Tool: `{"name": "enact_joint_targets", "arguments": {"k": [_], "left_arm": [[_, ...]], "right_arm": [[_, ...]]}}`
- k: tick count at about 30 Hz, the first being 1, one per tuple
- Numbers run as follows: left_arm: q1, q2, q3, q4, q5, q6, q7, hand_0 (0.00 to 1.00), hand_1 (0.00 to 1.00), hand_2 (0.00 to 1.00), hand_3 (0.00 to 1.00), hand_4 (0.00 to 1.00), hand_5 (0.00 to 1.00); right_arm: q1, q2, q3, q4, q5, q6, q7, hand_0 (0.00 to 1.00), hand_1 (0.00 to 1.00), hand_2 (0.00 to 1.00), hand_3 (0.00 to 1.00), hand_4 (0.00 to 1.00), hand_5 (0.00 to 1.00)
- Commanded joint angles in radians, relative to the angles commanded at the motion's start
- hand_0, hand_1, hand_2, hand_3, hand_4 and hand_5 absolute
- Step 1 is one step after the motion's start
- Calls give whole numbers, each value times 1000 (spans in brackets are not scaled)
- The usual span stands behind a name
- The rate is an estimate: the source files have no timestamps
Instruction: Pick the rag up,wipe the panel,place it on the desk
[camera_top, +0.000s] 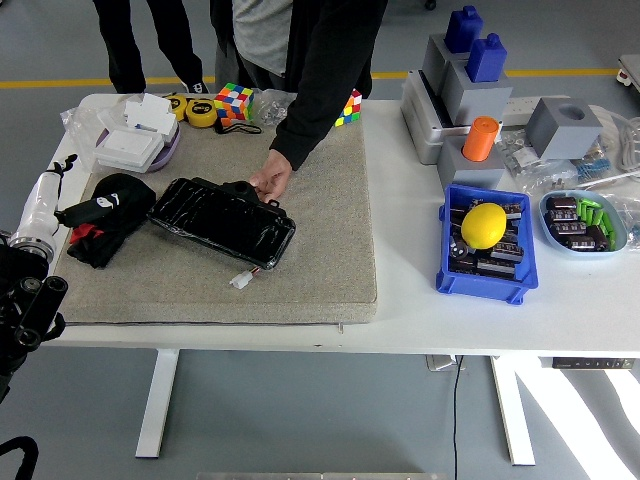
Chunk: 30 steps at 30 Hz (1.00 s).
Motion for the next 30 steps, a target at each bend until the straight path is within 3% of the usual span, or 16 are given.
{"name": "enact_joint_targets", "arguments": {"k": [5, 6, 7, 11, 12, 17, 18, 23, 24, 29, 30], "left_arm": [[-8, -10, 16, 10, 2, -3, 6, 886, 889, 874, 910, 998, 342], [-13, -13, 19, 17, 2, -3, 7, 849, 828, 823, 849, 998, 313], [-16, -14, 20, 22, 2, -1, 7, 849, 828, 823, 849, 998, 313], [-35, -20, 14, 68, 12, 15, -2, 849, 828, 823, 849, 998, 313], [-38, -21, 12, 77, 13, 17, -4, 770, 735, 736, 791, 875, 177], [-50, -24, 7, 109, 17, 28, -12, 770, 735, 736, 791, 875, 177], [-52, -25, 7, 111, 17, 29, -13, 617, 616, 607, 694, 812, 119], [-62, -31, 4, 131, 28, 26, -10, 617, 616, 607, 694, 812, 119], [-63, -31, 3, 133, 30, 26, -10, 469, 423, 498, 606, 679, 25], [-69, -34, -1, 147, 11, 32, -35, 469, 423, 498, 606, 679, 25], [-70, -34, -1, 147, 7, 33, -40, 343, 331, 412, 555, 507, 2]], "right_arm": [[0, 0, 6, -1, -3, 0, 0, 559, 569, 501, 524, 893, 389], [-1, 0, 9, -1, -5, -1, 0, 559, 570, 501, 524, 893, 390], [-1, 0, 10, -1, -6, -1, 0, 559, 570, 501, 524, 893, 390], [-1, 1, 8, -1, -5, -1, 0, 559, 570, 501, 524, 893, 390], [-1, 1, 6, 0, -3, -1, 0, 559, 569, 501, 523, 894, 391], [1, 2, 1, 1, 0, -1, 0, 559, 569, 501, 523, 894, 391], [1, 2, 1, 1, 0, -1, 0, 559, 569, 501, 523, 894, 392], [3, 0, 0, 2, 2, -2, 1, 559, 569, 501, 523, 894, 392], [3, 0, -1, 2, 2, -2, 1, 559, 569, 501, 523, 894, 392], [4, 1, -6, 3, 5, -2, 2, 559, 569, 501, 523, 894, 392], [3, 1, -7, 4, 5, -2, 2, 559, 568, 501, 522, 894, 392]]}}
